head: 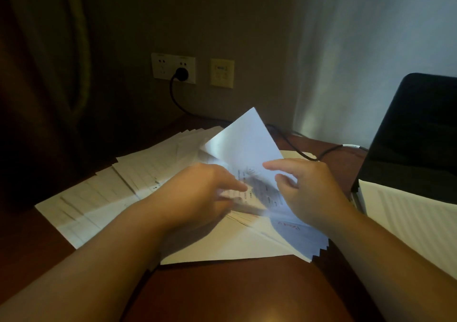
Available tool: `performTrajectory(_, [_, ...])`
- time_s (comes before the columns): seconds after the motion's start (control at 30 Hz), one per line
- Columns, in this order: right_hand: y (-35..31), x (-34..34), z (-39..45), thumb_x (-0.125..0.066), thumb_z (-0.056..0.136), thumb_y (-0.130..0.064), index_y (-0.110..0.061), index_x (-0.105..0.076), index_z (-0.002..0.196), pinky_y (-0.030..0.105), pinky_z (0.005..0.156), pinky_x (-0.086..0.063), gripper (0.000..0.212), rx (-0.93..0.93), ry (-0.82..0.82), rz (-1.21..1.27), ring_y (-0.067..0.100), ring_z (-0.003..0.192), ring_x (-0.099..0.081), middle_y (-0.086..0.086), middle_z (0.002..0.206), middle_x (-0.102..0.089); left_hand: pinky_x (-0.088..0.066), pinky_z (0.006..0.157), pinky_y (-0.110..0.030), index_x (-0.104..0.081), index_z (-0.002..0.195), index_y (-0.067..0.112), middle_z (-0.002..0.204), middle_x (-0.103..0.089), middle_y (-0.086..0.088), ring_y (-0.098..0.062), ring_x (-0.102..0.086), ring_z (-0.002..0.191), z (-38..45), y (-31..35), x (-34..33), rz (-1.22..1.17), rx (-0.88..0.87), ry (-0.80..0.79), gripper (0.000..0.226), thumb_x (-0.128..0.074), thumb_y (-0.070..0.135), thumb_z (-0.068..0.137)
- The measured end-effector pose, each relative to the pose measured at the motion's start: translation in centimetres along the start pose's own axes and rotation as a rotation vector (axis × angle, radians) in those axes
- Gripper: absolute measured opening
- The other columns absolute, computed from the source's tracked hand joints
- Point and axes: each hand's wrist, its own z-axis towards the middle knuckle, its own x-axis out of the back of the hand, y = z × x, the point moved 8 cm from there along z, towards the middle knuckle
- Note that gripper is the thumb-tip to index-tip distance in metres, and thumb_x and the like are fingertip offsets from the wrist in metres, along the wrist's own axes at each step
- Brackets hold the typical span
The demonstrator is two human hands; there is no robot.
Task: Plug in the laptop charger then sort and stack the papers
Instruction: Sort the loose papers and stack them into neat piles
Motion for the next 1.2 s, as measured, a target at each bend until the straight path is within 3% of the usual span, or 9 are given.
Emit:
performTrajectory(0.1, [-1.0,-0.5,-0.2,-0.066,0.093,-0.026,-0.029,-0.071,0.118,0.012,0.089,-0.047,0.027,0.033,-0.062,0.042,0.001,0.108,-0.06,-0.017,0.116,-0.068,-0.041,0.082,-0.005,-0.066,0.126,0.038,0.129,-0.063,0.014,-0.006,-0.057,0.111,0.3,-0.5,0.8,-0.002,-0.013,0.081,0.032,-0.062,0.024,0.097])
performTrajectory(0.17, [-1.8,-1.1,-0.4,-0.07,0.089,-0.032,-0.03,-0.07,0.119,0.02,0.088,-0.052,0.03,0.077,-0.128,0.026,0.002,0.104,-0.061,-0.015,0.113,-0.07,-0.05,0.086,-0.019,-0.074,0.114,0.029,0.119,-0.068,0.006,-0.009,-0.06,0.104,0.5,-0.6,1.5,-0.007,-0.025,0.172,0.024,-0.066,0.019,0.094])
performTrajectory(0.3, [-2.6,-1.9,-0.6,-0.067,0.092,-0.021,-0.029,-0.07,0.118,0.023,0.084,-0.054,0.027,0.162,-0.165,-0.043,0.004,0.097,-0.062,-0.01,0.109,-0.071,-0.046,0.076,-0.016,-0.079,0.104,0.024,0.112,-0.069,0.003,-0.008,-0.059,0.095,-0.1,-1.0,3.0,-0.068,0.006,0.428,0.018,-0.075,0.019,0.086])
performTrajectory(0.43, [-2.4,-1.3,-0.3,-0.061,0.093,-0.009,-0.023,-0.072,0.106,0.034,0.076,-0.056,0.022,0.18,-0.086,-0.088,0.01,0.088,-0.065,-0.004,0.096,-0.071,-0.036,0.078,-0.009,-0.069,0.114,0.028,0.119,-0.055,0.002,-0.005,-0.047,0.101,-1.2,-1.4,4.3,-0.122,0.129,0.659,0.033,-0.078,0.022,0.083])
performTrajectory(0.5, [-2.0,-0.3,-0.1,-0.062,0.092,-0.005,-0.019,-0.072,0.106,0.033,0.073,-0.057,0.022,0.133,0.016,-0.083,0.012,0.085,-0.066,-0.002,0.094,-0.071,-0.034,0.072,-0.008,-0.057,0.112,0.033,0.112,-0.045,0.008,-0.006,-0.047,0.09,-1.6,-1.9,5.0,-0.165,0.201,0.713,0.036,-0.078,0.024,0.084])
performTrajectory(0.6, [-1.1,0.9,0.0,-0.059,0.095,-0.007,-0.025,-0.064,0.124,0.005,0.063,-0.045,0.035,0.002,0.111,-0.031,-0.004,0.079,-0.06,-0.015,0.091,-0.063,-0.039,0.069,-0.011,-0.047,0.106,0.04,0.105,-0.046,0.013,-0.009,-0.052,0.084,-0.9,-1.6,3.8,-0.139,0.186,0.52,0.037,-0.076,0.032,0.084])
performTrajectory(0.77, [-0.6,1.6,-0.1,-0.056,0.097,-0.016,-0.046,-0.04,0.141,0.01,0.054,-0.048,0.056,-0.043,0.169,-0.006,0.004,0.07,-0.062,-0.017,0.104,-0.06,-0.041,0.094,-0.026,-0.045,0.138,0.045,0.146,-0.043,0.019,-0.008,-0.048,0.124,0.1,-1.3,-0.9,0.03,0.2,0.054,0.067,-0.073,0.059,0.078])
performTrajectory(0.97, [-1.2,1.2,-0.1,-0.054,0.097,-0.008,-0.025,-0.067,0.124,-0.001,0.085,-0.042,0.035,0.024,0.15,0.02,-0.001,0.107,-0.059,-0.012,0.122,-0.066,-0.043,0.094,-0.027,-0.053,0.136,0.045,0.139,-0.055,0.02,-0.008,-0.053,0.122,0.5,-1.2,-1.5,0.067,0.17,-0.005,0.059,-0.071,0.059,0.081])
performTrajectory(1.2, [-0.9,0.2,-0.1,-0.06,0.095,-0.013,-0.025,-0.071,0.117,0.013,0.088,-0.049,0.027,0.004,0.057,0.061,0.0,0.105,-0.06,-0.014,0.116,-0.068,-0.046,0.092,-0.02,-0.062,0.13,0.039,0.127,-0.065,0.015,-0.006,-0.059,0.108,0.7,-1.0,-1.5,0.067,0.062,-0.018,0.032,-0.056,0.039,0.099])
